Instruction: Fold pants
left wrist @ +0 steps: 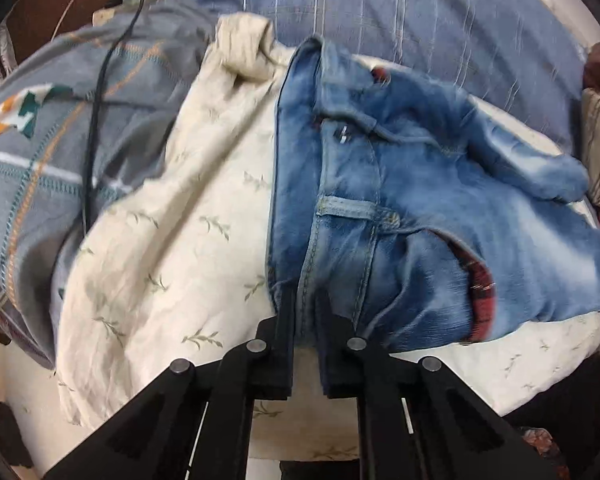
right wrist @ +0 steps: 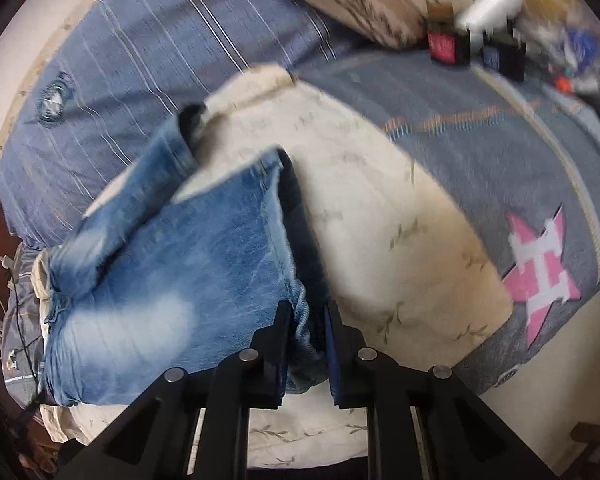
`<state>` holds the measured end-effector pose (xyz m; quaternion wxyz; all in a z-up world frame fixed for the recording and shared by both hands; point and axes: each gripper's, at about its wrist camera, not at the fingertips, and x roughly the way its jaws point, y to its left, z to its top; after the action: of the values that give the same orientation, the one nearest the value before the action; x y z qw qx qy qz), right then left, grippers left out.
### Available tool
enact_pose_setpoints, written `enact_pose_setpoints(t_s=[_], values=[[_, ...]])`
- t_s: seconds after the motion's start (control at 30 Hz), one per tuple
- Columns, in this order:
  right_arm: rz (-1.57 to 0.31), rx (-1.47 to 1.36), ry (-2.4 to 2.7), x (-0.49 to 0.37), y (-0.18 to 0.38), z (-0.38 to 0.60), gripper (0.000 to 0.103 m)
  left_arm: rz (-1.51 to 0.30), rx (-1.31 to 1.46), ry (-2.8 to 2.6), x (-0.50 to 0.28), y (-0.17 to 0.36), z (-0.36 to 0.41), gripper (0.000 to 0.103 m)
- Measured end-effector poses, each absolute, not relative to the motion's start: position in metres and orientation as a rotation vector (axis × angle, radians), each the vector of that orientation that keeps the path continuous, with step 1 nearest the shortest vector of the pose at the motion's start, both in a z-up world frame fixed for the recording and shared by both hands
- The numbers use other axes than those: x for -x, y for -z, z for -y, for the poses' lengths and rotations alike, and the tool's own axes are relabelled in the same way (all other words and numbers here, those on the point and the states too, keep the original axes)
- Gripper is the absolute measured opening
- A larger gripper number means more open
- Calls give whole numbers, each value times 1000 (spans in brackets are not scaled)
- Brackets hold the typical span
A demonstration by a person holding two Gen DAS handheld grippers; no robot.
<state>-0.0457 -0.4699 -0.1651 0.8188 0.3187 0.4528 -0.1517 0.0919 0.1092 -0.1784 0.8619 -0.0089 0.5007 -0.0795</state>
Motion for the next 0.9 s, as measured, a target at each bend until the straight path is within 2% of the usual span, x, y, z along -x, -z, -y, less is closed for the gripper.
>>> enact_pose_setpoints(t_s=[0.07,0.1,0.2,0.33,0.4,0.47,0.67,0.77,0.8,0.87,0.9], values=[[-948,-712,302,49,163,475,20,-1026,3,174,-92,168,-107,14],[-935,-722,291,52,158,479,20,-1015,-17,171,-92,163,-106,24],[-844,-712,320,63,135,494,20,-938,-46,160,-90,138,-112,44],[-729,-748,299,68,109,511,20,-860,-17,166,-98,107,-120,63],[-721,-761,270,55,101,510,20,-845,2,165,-111,96,-118,76],[-728,-761,235,35,92,504,20,-848,34,162,-129,87,-112,84],[-704,-715,112,-31,66,471,20,-886,106,152,-189,81,-109,85],[-606,-715,51,-47,56,461,20,-931,161,140,-225,86,-107,85],[-570,-706,36,-49,52,457,24,-945,176,135,-236,88,-106,85],[-550,-691,34,-59,52,454,64,-972,208,126,-261,93,-101,85],[-553,-695,51,-64,54,455,92,-991,228,128,-275,97,-97,85]])
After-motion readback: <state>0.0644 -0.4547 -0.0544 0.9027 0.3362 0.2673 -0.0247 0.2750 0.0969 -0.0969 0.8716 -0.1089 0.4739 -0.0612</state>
